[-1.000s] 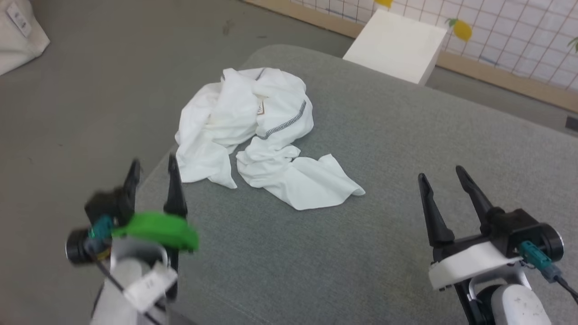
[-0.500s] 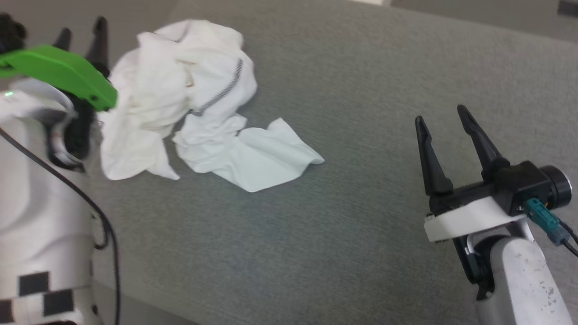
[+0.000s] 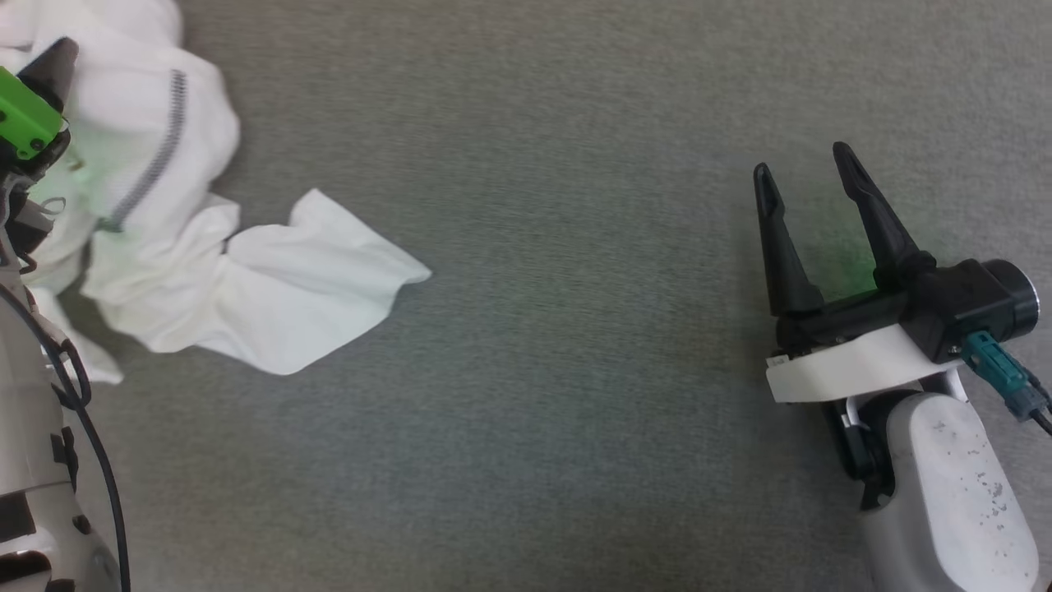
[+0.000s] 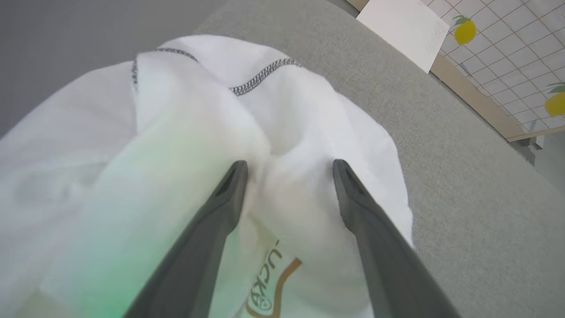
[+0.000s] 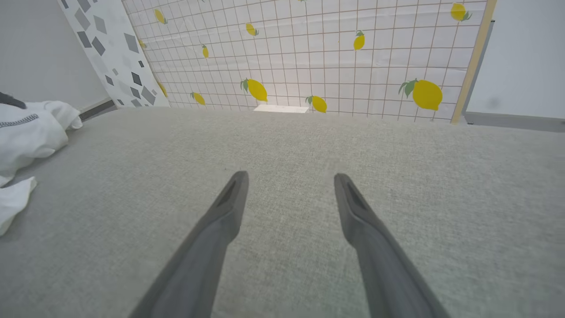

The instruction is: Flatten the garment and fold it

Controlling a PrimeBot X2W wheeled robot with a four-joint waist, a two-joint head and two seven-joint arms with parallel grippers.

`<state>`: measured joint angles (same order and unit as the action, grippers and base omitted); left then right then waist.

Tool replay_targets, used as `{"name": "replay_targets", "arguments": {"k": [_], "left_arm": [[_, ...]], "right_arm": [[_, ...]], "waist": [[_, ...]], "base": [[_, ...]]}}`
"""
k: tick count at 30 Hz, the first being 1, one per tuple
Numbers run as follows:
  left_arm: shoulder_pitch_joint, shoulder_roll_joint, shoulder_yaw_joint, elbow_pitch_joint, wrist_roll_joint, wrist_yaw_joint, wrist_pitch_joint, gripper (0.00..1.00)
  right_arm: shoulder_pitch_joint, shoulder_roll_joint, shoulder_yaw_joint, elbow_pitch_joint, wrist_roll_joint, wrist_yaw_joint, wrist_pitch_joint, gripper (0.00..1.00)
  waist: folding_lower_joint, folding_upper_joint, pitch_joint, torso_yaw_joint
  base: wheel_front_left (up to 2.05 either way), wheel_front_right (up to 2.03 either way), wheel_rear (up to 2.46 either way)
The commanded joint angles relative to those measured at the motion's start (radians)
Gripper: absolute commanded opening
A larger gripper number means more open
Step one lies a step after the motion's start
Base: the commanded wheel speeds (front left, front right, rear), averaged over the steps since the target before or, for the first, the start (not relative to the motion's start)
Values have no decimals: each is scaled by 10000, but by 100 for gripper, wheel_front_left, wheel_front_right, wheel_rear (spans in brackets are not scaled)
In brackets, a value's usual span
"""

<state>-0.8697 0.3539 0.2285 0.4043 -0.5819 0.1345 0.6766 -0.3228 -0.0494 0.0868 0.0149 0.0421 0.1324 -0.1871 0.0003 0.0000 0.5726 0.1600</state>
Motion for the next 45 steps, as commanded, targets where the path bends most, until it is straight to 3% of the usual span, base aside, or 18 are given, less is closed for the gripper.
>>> {"name": "replay_targets", "arguments": {"k": [1,9,10,11,12,13,16,22,30,38,45], "left_arm": [[119,98,23,3,29,208,187,100],[1388,59,-320,-45,62,1039,2329,100],[1548,91,-392,-103,42,1053,2665,80],[1728,160,-468,-245,34,1031,2974,48],[1829,240,-473,-423,73,1018,2996,32],[1906,347,-445,-623,166,1008,2831,0],[2136,681,-434,-1091,690,925,1784,0],[2033,1166,-573,-1493,1892,579,-1459,0],[1166,1602,-1357,-1440,3010,-341,-5169,0],[-256,1214,-2600,-1845,3402,-1070,-6152,0],[-1597,24,-3658,-1849,3112,-1544,-6078,0]], "right_arm": [[-201,-8,1,49,70,-17,-107,100],[-385,-8,22,325,162,-17,-267,100],[-374,-8,19,361,172,-17,-279,100],[-350,-8,8,401,180,-17,-293,100],[-327,-8,-6,438,189,-17,-301,100],[-309,-8,-15,466,194,-17,-309,100],[-218,-8,-76,597,224,-17,-365,100],[213,-8,-217,909,389,-17,-445,100],[1204,-8,-553,1136,656,-17,-442,100],[1871,-8,-730,1068,861,-17,-347,100],[2256,-8,-780,1014,1014,-17,-246,100]], "waist": [[-3,0,960,-960],[-3,0,744,-929],[-3,0,656,-911],[-3,0,541,-886],[-3,0,433,-866],[-3,0,331,-854],[-3,0,-197,-802],[-3,0,-1657,-678],[-3,0,-3586,-779],[-3,0,-4695,-1416],[-3,0,-5165,-2273]], "base": [[0,0,0],[0,0,0],[0,0,0],[0,0,0],[0,0,0],[0,0,0],[0,0,0],[0,0,0],[0,0,0],[0,0,0],[0,0,0]]}}
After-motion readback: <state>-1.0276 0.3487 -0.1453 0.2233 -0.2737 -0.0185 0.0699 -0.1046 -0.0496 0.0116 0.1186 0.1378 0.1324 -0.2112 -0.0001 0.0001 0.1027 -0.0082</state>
